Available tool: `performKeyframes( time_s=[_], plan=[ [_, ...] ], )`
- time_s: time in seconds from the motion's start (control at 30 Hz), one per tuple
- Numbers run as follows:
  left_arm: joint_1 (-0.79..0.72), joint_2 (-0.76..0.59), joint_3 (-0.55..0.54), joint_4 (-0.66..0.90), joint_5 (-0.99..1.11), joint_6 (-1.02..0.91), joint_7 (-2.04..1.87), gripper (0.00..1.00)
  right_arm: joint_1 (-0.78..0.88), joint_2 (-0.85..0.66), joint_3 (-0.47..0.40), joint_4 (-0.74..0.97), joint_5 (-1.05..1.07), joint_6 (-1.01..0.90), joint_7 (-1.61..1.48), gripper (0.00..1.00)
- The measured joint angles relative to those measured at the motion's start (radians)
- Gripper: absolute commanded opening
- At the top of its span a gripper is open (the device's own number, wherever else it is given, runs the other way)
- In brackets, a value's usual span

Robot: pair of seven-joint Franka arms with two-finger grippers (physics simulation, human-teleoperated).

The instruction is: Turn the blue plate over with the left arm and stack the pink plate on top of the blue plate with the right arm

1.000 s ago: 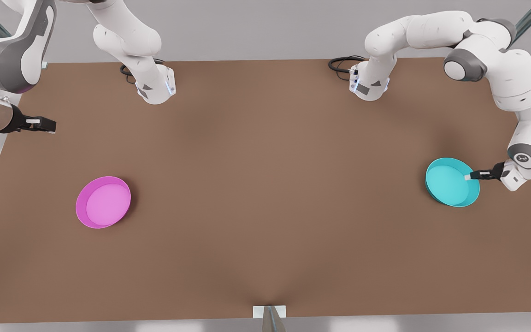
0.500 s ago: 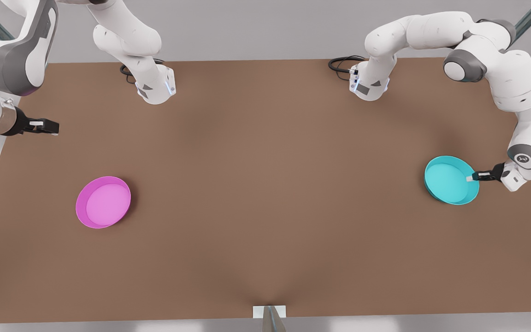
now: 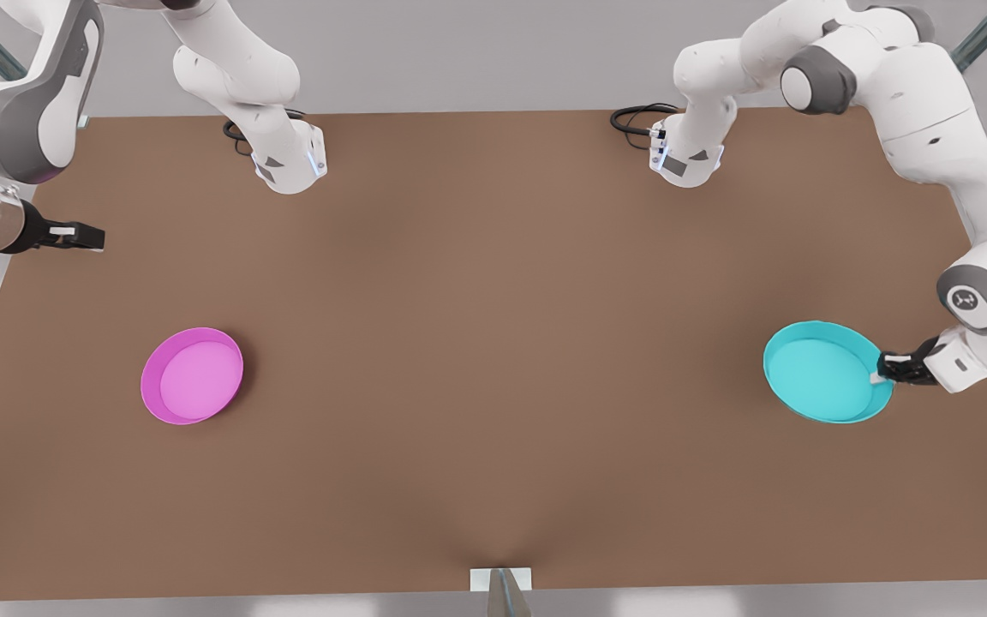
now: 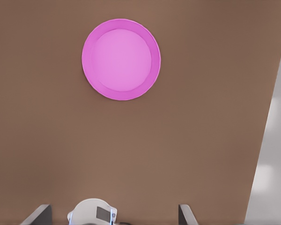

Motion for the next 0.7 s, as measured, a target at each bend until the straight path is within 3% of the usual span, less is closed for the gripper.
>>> performKeyframes(
  time_s=[0.2, 0.37, 0.47, 0.57, 0.7],
  plan=[
    [-0.356, 0.018, 0.047, 0.267, 0.227, -0.087, -0.202, 0.21, 0.005, 0.006, -0.003, -0.002, 0.000, -0.002, 0.000, 1.00],
    [-0.913, 0.195, 0.590, 0.272, 0.331, -0.049, -0.372, 0.21, -0.001, 0.012, -0.005, -0.002, 0.000, -0.002, 0.001, 1.00],
    [-1.144, 0.318, 0.787, 0.238, 0.354, -0.013, -0.469, 0.21, -0.001, 0.014, -0.006, -0.001, 0.000, -0.002, 0.001, 1.00],
    [-1.289, 0.378, 0.810, 0.231, 0.449, -0.017, -0.586, 0.21, 0.001, 0.015, -0.009, -0.001, 0.000, -0.002, 0.000, 1.00],
    [-1.377, 0.486, 0.715, 0.208, 0.623, -0.051, -0.788, 0.21, 0.002, 0.016, -0.017, -0.001, 0.001, -0.002, -0.001, 1.00]
  ],
)
